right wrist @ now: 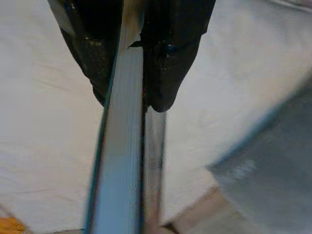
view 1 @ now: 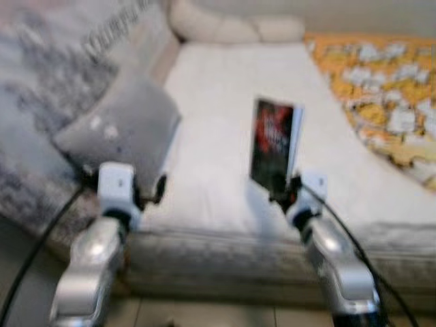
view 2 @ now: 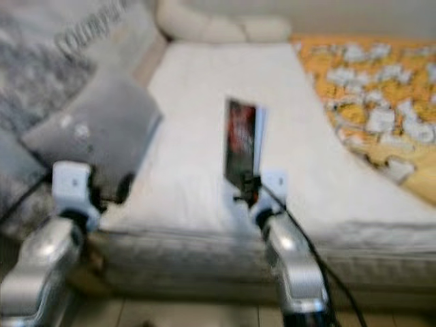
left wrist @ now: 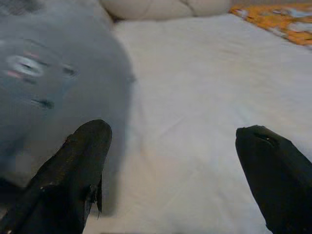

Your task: Clean up the room

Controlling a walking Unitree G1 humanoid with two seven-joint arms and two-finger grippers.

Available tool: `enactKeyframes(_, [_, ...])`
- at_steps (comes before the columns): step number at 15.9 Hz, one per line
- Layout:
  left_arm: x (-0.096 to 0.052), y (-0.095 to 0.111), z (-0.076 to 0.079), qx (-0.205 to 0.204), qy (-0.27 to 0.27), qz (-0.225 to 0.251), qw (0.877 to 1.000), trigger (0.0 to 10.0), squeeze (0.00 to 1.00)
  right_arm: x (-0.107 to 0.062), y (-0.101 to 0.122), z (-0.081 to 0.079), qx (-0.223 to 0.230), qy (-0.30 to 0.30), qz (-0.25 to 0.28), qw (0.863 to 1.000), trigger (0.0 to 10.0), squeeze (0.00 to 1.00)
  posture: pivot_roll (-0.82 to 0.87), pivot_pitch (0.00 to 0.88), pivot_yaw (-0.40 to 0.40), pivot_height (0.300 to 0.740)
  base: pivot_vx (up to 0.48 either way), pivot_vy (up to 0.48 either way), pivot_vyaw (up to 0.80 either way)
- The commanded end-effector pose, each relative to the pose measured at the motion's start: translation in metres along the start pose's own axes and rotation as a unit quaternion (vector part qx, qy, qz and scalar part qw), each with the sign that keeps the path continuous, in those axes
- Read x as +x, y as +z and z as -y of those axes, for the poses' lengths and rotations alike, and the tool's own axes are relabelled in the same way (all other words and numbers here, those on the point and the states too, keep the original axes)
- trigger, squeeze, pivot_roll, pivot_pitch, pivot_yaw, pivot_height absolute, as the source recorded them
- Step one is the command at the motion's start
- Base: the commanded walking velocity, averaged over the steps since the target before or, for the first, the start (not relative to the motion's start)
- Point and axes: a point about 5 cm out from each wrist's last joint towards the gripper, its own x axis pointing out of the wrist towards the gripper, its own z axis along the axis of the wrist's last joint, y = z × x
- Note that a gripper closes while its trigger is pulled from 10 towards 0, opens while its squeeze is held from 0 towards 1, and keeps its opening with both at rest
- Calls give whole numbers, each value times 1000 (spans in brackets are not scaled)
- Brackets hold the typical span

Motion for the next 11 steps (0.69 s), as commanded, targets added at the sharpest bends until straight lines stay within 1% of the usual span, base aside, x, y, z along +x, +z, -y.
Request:
enactKeyframes(1, [-3, 2, -3, 10, 5, 2, 1000, 10000, 141, 1, 9, 2, 2, -2, 20, 1000, 10000, 0, 26, 0, -3, 740, 296, 0, 0])
enactKeyframes(3, [-4, 1, -2, 13, 1, -1, 1000, 10000, 145, 0, 7, -1, 1, 1, 17, 1000, 10000, 0, 26, 0, 5, 740, 300, 0, 0])
enactKeyframes(11, [-6, 1, -1, 20, -8, -4, 1000, 10000, 145, -2, 4, -1, 1, 4, 13, 1000, 10000, 0, 26, 0, 8, 740, 302, 0, 0])
